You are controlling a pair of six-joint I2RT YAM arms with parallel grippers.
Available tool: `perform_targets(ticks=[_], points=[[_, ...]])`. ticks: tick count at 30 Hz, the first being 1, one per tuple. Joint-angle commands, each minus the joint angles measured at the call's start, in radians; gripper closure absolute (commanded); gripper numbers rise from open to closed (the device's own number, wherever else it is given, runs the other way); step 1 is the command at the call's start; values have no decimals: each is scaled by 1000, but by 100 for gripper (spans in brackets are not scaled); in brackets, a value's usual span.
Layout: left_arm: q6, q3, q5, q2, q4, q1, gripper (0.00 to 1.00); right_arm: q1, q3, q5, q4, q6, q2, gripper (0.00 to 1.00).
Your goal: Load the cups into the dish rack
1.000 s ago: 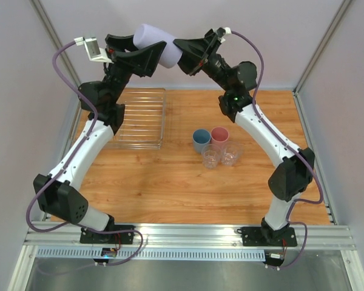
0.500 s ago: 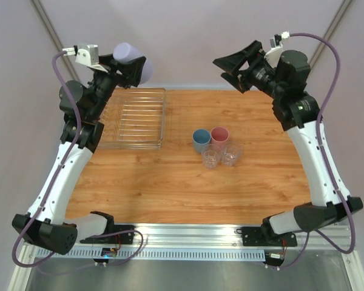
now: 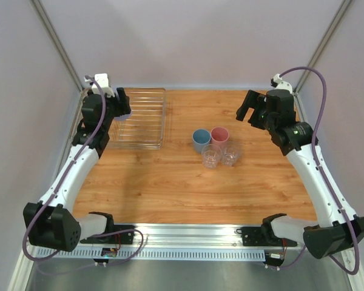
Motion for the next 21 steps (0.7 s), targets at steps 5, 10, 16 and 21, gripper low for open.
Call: perform_targets(ticks=[5, 10, 16, 21], points=[[16, -7, 16, 166, 334, 1, 53, -10, -2, 89, 160, -117, 30, 0], [9, 19, -21, 356, 500, 1, 53, -40, 19, 54, 178, -112, 78, 0], [0, 80, -59, 555, 708, 1, 50, -62, 8, 43, 213, -133, 86, 0], [13, 146, -118, 709, 823, 4, 49, -68, 8, 71, 224, -147, 98, 0]])
